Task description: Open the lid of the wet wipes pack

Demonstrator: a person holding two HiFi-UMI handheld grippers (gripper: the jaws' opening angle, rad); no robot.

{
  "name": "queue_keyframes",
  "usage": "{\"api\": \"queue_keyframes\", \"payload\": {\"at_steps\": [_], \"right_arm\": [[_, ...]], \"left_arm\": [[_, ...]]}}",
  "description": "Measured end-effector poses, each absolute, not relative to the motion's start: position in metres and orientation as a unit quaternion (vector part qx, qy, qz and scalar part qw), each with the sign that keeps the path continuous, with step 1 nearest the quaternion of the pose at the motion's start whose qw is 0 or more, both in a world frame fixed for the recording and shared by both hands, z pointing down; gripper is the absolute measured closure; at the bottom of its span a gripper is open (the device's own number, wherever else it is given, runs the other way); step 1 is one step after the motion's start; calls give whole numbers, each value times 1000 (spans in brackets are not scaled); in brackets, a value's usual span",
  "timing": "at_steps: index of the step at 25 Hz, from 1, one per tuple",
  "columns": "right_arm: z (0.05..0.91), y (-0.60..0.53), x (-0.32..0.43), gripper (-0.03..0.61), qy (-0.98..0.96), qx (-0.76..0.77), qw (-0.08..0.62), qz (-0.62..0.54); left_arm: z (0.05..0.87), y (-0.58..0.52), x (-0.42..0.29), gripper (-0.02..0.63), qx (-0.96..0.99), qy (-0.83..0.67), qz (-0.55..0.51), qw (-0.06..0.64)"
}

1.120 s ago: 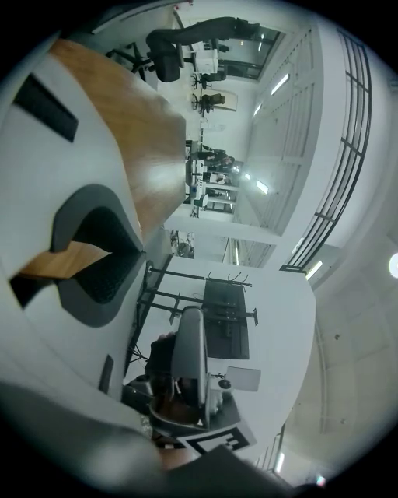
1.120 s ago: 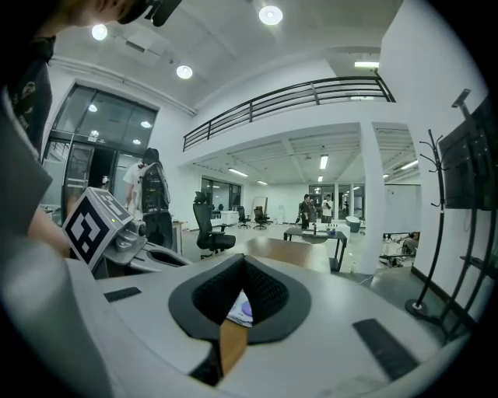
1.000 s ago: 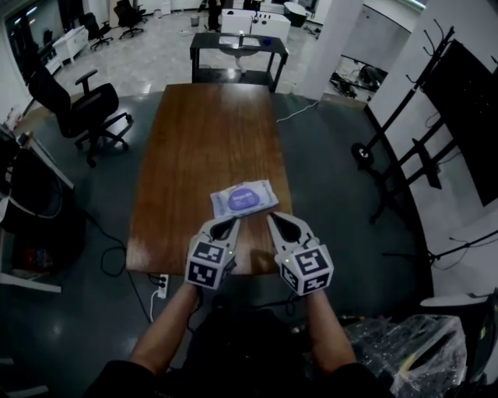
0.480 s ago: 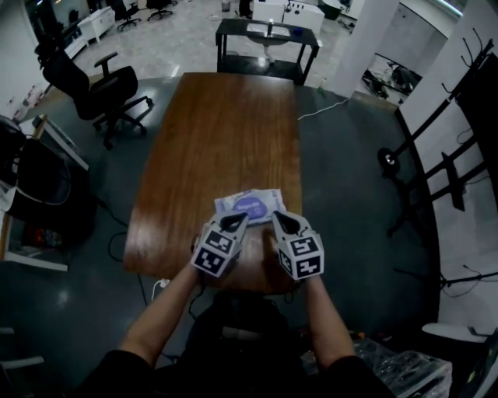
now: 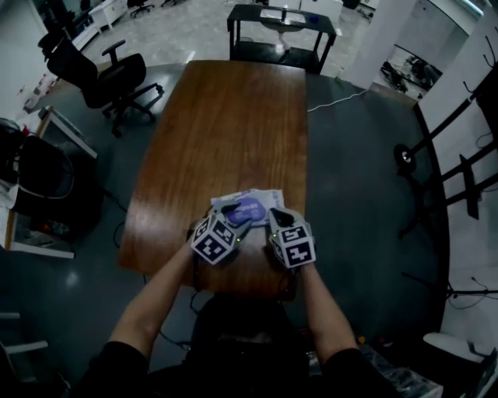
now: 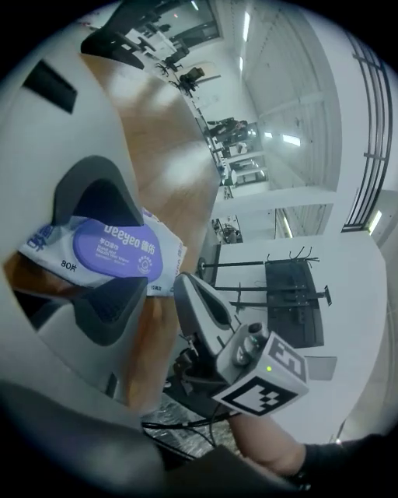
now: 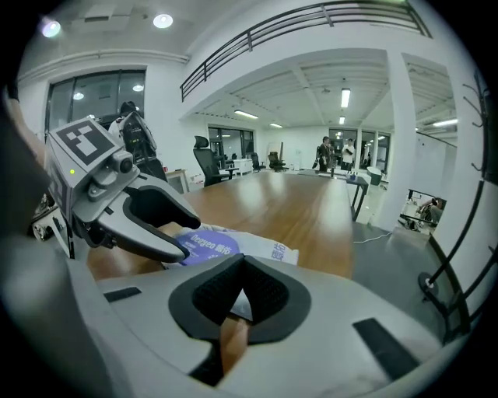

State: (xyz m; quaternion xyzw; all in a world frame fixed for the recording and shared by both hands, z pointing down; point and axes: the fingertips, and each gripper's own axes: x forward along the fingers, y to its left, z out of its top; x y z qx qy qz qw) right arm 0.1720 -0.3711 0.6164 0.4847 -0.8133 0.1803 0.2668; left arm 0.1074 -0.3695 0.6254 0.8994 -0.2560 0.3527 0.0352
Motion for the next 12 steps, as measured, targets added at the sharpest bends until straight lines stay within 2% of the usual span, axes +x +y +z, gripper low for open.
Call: {"api": "queue_keyframes", "payload": {"at_steps": [8, 12], "right_arm": [[643, -370, 171, 568, -802, 472, 299, 211], [650, -371, 171, 568, -800, 466, 311, 216]], "left_arm": [[638, -366, 105, 339, 899, -203, 389, 4], [647, -368, 106, 337, 889, -194, 415, -12]]}}
